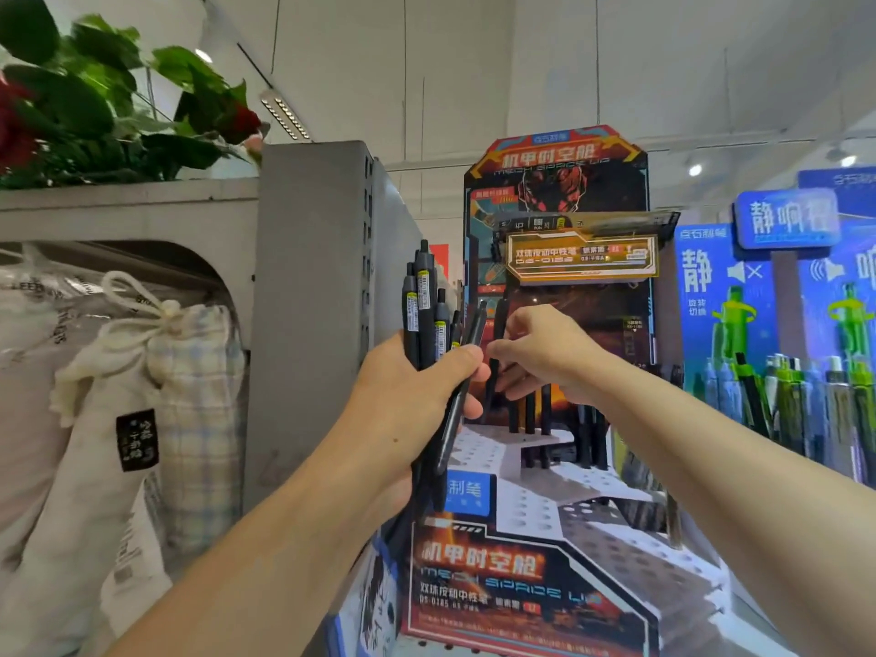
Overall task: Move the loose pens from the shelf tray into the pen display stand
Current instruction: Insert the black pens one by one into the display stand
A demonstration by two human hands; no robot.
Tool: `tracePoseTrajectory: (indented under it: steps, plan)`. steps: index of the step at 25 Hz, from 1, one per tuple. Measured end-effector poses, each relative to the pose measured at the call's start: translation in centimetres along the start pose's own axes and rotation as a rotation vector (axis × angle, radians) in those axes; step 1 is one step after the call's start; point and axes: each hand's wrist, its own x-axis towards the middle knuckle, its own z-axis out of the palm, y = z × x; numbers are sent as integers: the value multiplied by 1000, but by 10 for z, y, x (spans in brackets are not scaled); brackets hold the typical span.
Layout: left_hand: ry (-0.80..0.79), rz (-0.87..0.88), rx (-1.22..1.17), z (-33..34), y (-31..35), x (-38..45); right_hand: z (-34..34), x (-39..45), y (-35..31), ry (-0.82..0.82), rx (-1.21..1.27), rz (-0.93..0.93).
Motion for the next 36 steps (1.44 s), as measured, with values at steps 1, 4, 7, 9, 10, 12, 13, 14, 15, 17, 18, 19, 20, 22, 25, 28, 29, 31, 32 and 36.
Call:
tracePoseTrajectory:
  steps: [1, 4, 7, 9, 10, 12, 13, 14, 15, 17, 18, 19, 20, 22, 25, 28, 29, 31, 32, 36]
  plan:
    - [7, 2, 0, 0, 0, 1, 1, 1, 1, -3, 6, 1]
    - [23, 5, -1, 1, 0, 2, 2, 5, 1, -29, 36, 10]
    - [28, 9, -14, 2, 1, 1, 7, 7, 2, -82, 44, 27]
    - [32, 9, -11, 2, 1, -1, 12, 8, 3, -111, 47, 29]
    - [34, 8, -10, 2, 1, -1, 14, 8, 3, -116, 52, 30]
    - [33, 5, -6, 2, 2, -2, 17, 9, 4, -117, 54, 20]
    - [33, 4, -3, 2, 2, -2, 18, 9, 3, -115, 48, 12]
    - [34, 4, -4, 2, 2, -2, 19, 10, 3, -115, 38, 6]
    - [36, 4, -6, 2, 2, -2, 20, 10, 4, -118, 25, 4]
    - [39, 3, -10, 3, 2, -2, 21, 12, 6, -136, 3, 23]
    - [40, 2, -10, 3, 2, -1, 21, 12, 7, -152, -5, 43]
    - [42, -2, -9, 4, 2, -1, 22, 13, 8, -166, -10, 60]
    - [46, -7, -9, 4, 2, 0, 22, 12, 9, -177, -15, 70]
    - [54, -17, -16, 5, 2, 1, 23, 13, 10, -187, -40, 71]
    - [53, -34, -44, 6, 3, 3, 26, 14, 13, -246, -80, 89]
    - [52, -32, -41, 6, 2, 4, 30, 15, 15, -264, -129, 93]
    - [53, -31, -39, 6, 2, 4, 30, 15, 15, -257, -136, 90]
    - [56, -31, -32, 5, 1, 4, 31, 15, 14, -265, -118, 94]
    - [59, -34, -26, 5, 0, 4, 30, 13, 12, -276, -102, 99]
    - [48, -59, -28, 7, -1, 7, 20, 4, 6, -301, -91, 89]
